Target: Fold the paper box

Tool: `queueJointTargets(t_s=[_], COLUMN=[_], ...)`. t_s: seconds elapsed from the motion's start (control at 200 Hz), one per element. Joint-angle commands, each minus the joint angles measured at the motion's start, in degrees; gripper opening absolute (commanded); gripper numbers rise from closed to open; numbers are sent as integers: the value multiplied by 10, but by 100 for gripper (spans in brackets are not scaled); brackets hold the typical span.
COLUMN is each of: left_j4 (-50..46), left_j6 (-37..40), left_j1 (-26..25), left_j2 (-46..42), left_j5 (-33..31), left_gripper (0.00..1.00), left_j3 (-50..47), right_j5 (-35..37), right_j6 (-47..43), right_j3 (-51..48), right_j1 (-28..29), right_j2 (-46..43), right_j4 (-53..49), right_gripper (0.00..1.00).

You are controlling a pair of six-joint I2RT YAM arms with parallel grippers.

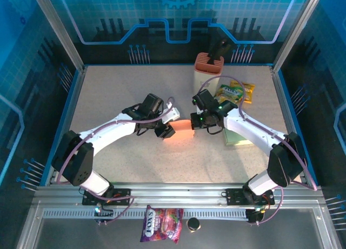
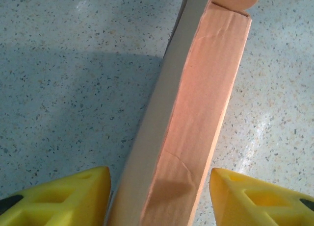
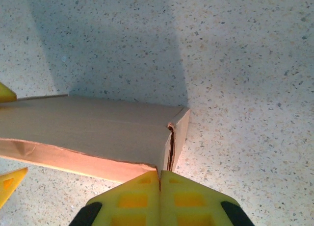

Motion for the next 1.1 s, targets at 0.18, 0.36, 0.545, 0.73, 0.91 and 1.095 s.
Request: queueJointTargets(t_s=[0.18,0.36,0.545,0.73,0.91,1.095], left_j4=[5,-71,-228,-267,-271,-263], left_j6=[-165,-256,-279,-262,-260,-262], left_j1=[23,48,61,52,46,43], left_j2=[-67,-108,-88,-105,-76,-39], left_j5=[2,8,39,41,35,7], left_gripper=[43,40,27,28,28,30], left_j3=[21,33,73,70,78,113], right_j5=[43,60,62,55,53,54], right_j6=[31,35,37,36,36,34], right_j3=[-14,-17,-12,-5,0,4], right_j1=[16,24,25,25,25,23], right_j2=[-1,-4,-4,-1,0,0], right_j4=[-6,-5,-7,-10,-15,-22], right_gripper=[0,0,0,0,0,0])
